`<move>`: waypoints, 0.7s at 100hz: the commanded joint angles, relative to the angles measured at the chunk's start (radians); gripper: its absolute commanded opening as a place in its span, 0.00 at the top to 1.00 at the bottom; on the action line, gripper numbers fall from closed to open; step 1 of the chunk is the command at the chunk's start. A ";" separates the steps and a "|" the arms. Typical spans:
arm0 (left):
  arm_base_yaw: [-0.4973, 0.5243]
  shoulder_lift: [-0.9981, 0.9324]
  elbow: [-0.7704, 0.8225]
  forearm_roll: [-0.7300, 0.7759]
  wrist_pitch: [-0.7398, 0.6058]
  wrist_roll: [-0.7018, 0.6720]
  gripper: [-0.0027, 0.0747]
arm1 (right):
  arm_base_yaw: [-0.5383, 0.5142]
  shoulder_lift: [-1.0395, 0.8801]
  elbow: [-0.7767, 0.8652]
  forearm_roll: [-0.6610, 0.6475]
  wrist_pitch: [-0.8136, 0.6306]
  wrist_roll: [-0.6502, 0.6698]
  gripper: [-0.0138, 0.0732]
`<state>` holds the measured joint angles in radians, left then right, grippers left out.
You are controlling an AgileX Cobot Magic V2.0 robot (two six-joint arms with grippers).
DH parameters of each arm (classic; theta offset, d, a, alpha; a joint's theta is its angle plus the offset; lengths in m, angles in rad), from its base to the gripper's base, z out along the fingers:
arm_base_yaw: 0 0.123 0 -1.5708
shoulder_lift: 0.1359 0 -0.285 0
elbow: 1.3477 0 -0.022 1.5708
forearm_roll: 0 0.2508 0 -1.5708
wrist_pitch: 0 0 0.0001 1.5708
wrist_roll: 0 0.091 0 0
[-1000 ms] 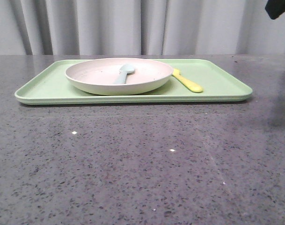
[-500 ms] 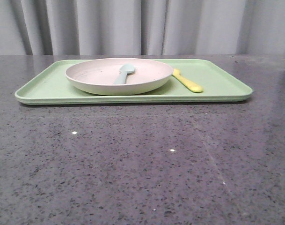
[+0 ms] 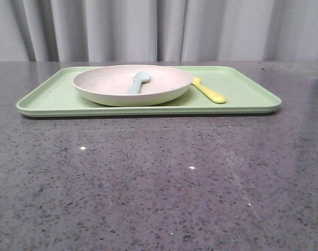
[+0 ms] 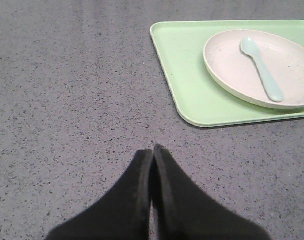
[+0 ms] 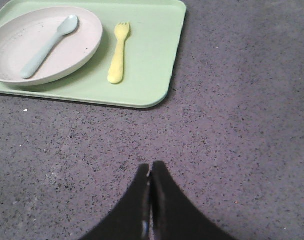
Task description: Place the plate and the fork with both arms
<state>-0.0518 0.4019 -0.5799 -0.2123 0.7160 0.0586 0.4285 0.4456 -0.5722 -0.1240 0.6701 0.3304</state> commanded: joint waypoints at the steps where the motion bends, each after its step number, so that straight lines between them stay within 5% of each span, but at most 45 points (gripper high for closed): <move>1: -0.009 -0.027 -0.007 -0.018 -0.079 -0.001 0.99 | -0.001 -0.046 -0.002 -0.024 -0.081 -0.007 0.92; 70: -0.009 -0.177 0.040 -0.018 -0.033 -0.001 0.99 | -0.001 -0.194 0.043 -0.024 -0.073 -0.007 0.92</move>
<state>-0.0540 0.2135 -0.5141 -0.2123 0.7513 0.0602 0.4285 0.2428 -0.5071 -0.1247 0.6678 0.3304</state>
